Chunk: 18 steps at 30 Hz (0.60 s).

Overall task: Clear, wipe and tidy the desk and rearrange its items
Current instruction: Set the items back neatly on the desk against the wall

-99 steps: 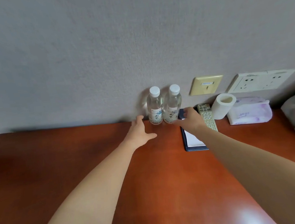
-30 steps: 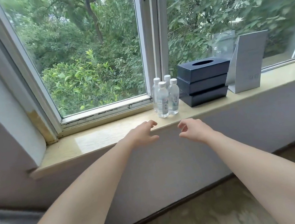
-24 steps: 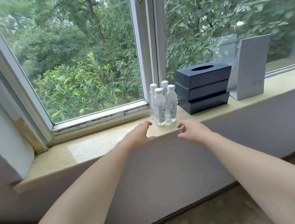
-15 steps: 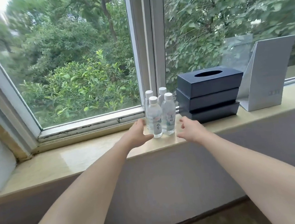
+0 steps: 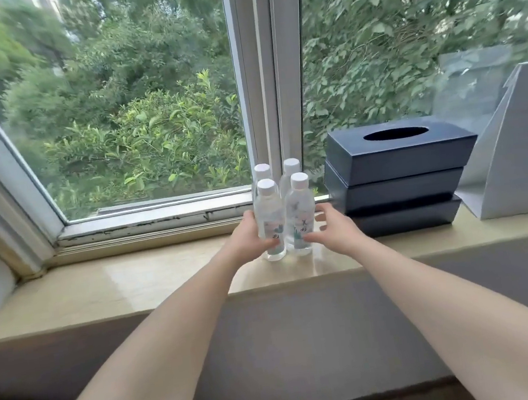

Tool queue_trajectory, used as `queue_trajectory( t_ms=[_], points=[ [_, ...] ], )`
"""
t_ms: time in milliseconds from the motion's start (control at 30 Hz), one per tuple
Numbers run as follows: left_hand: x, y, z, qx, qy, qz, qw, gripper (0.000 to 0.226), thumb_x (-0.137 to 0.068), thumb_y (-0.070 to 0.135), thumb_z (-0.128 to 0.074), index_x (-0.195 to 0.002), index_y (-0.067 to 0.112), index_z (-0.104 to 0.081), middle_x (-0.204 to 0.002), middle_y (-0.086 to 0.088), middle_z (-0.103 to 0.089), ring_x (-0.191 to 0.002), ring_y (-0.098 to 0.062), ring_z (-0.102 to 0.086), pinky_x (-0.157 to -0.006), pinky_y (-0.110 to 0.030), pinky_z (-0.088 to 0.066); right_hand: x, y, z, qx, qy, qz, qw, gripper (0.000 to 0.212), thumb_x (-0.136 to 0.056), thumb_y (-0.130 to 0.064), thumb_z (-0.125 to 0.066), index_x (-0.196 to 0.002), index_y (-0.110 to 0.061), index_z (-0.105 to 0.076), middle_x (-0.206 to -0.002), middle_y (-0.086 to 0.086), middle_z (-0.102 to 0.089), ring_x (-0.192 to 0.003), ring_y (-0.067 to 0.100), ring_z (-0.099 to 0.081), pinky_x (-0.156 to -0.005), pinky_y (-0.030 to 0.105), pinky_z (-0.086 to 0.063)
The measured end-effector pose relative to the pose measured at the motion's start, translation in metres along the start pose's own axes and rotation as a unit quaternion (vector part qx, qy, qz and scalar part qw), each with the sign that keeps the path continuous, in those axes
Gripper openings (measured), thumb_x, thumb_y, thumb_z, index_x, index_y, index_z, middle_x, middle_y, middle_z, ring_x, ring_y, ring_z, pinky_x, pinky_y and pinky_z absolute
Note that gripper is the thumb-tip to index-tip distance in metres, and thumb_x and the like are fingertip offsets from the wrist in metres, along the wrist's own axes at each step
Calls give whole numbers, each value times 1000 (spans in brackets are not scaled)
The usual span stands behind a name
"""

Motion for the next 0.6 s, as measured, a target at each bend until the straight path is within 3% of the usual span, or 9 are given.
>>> queue_trajectory(
  t_ms=[133,367,600],
  points=[
    [-4,-6,-1,30,31,21,999,60,-82,21,-77,-127,11,-37,-123,-3,-59,-117,-22,-57,-94,-38,-48,-5,-3,-6,-43,-10,21,999,70,-81,-26,-79,-138,-20,-40,-124,-8,-54,-108,13,-52,-88,29,-40],
    [6,-16,5,54,82,9,995,55,-72,28,-85,-115,17,-52,-112,5,-62,-105,-14,-59,-89,-34,-49,-7,-2,-14,-46,21,34,998,55,-75,-35,-81,-122,-26,-53,-119,-7,-64,-105,20,-62,-88,37,-48],
    [36,-44,24,73,92,-1,993,59,-69,31,-88,-120,31,-58,-105,6,-64,-95,-14,-67,-92,-37,-52,7,-18,-33,-58,12,77,995,49,-70,-30,-86,-113,-23,-63,-109,-8,-67,-97,14,-62,-75,29,-46]
  ],
)
Point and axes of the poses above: each hand's wrist, its own x-axis away from the middle knuckle, its own z-axis out of the back of the hand, y = z × x, the point moved 6 cm from there along -x, towards the middle knuckle
